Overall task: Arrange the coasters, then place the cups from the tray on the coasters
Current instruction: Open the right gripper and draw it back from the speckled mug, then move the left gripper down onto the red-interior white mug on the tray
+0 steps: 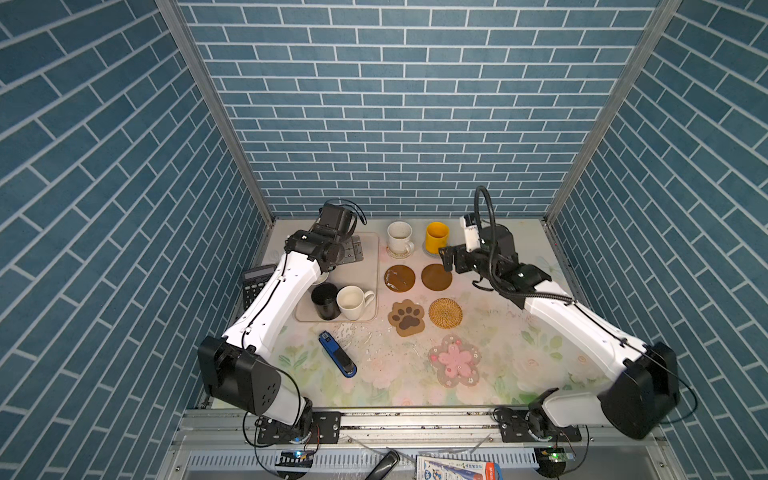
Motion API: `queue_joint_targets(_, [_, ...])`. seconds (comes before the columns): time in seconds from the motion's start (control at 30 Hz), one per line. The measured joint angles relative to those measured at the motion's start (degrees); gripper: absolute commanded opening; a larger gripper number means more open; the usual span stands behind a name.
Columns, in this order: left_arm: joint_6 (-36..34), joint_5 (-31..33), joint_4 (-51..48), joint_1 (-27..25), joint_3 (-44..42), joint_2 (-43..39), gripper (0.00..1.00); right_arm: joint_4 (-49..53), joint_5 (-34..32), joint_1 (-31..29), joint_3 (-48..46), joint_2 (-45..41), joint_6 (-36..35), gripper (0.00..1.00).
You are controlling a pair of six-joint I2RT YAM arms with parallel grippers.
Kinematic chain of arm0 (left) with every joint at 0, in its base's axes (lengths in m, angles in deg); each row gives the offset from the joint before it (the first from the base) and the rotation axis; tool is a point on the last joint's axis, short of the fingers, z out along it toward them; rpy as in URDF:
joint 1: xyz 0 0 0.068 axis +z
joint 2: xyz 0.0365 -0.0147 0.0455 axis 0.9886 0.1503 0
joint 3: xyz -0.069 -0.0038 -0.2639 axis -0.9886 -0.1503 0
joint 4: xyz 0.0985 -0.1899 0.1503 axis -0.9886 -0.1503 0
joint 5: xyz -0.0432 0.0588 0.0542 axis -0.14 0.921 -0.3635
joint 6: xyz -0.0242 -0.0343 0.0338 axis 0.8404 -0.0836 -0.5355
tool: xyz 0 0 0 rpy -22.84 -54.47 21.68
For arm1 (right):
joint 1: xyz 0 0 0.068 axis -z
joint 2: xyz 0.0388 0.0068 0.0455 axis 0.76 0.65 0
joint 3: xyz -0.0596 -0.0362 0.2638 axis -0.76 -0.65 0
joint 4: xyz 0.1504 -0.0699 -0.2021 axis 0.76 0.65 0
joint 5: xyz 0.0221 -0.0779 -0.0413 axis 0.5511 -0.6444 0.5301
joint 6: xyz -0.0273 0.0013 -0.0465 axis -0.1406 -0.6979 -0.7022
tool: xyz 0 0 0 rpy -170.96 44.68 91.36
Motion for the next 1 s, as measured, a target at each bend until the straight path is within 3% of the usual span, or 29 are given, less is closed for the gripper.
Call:
queue_joint_targets(0.43, [0.0,0.7,0.8,0.0,6.9,14.8,0.92,-4.1,-8.5,0.6,-25.5,-26.1,6.5,0.99])
queue_joint_targets(0.73, [0.7,2.3,3.8,0.7,7.9,22.8,0.87,-7.4,-9.7,0.7,-29.0,-28.2,7.9,0.99])
queue_joint_targets(1.0, [2.1,2.3,7.5,2.6,8.0,27.9,0.79,-12.3,-6.8,0.8,-31.1,-24.4,9.7,0.99])
